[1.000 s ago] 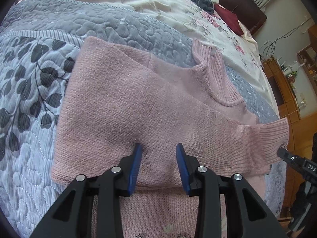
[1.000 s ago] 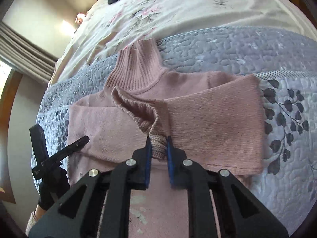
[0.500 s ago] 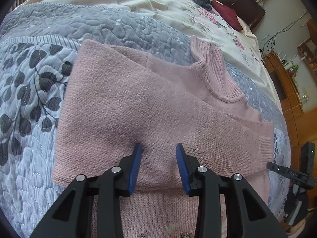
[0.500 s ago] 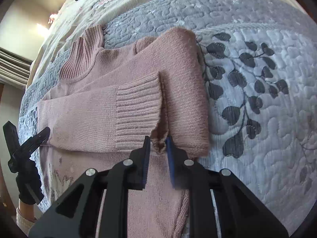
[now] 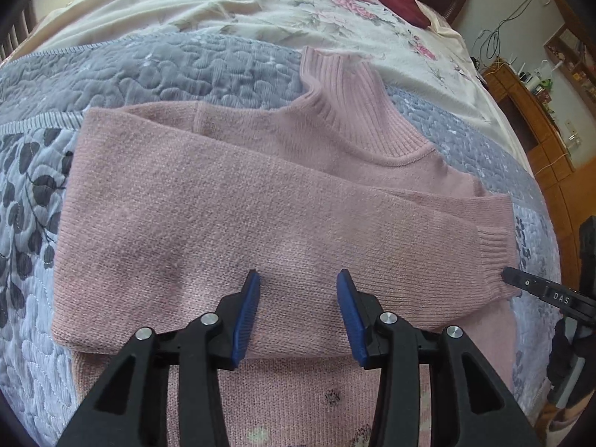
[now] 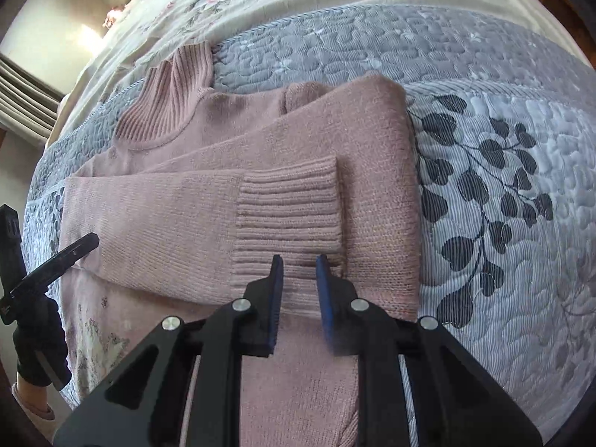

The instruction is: Fold small clothes

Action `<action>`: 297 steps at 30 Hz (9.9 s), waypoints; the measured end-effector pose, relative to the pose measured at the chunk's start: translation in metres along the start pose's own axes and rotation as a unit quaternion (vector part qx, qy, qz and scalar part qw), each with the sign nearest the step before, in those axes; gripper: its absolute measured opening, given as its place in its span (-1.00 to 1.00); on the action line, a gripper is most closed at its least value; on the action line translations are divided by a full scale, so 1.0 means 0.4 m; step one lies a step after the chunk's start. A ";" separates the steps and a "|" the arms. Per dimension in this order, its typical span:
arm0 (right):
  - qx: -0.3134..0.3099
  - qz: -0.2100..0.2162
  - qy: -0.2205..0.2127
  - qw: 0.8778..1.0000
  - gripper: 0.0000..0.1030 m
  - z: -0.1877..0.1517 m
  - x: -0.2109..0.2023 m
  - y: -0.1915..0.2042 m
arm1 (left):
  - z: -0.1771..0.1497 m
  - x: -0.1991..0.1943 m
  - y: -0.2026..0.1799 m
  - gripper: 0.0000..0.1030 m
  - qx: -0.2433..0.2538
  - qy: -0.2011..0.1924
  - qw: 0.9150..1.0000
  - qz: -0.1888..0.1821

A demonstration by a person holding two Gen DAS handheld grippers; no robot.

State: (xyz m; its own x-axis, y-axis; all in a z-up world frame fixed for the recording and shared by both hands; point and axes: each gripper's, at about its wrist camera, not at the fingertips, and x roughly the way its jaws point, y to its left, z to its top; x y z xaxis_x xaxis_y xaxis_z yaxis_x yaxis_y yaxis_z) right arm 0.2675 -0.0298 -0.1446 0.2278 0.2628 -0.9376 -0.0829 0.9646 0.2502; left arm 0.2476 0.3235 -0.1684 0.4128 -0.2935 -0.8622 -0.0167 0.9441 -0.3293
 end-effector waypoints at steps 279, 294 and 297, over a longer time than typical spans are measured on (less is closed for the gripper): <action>0.053 0.122 -0.007 0.991 -0.83 -0.190 -0.238 -0.083 | -0.151 -0.330 0.122 -0.82 -0.007 -0.011 1.000 0.007; 0.077 0.166 -0.102 0.978 -0.83 0.105 -0.297 -0.101 | 0.137 -0.361 0.122 -0.83 -0.002 -0.134 0.991 -0.005; 0.065 0.151 -0.099 0.981 -0.83 0.178 -0.241 -0.085 | 0.187 -0.296 0.136 -0.83 0.000 -0.130 0.991 0.002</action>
State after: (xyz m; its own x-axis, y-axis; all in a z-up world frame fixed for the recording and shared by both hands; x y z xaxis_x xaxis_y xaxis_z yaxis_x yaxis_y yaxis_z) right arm 0.3175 -0.0864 -0.0454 0.3974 0.5234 -0.7537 -0.0535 0.8332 0.5504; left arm 0.2658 0.4206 -0.0556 0.6344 -0.2415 -0.7343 -0.0177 0.9452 -0.3262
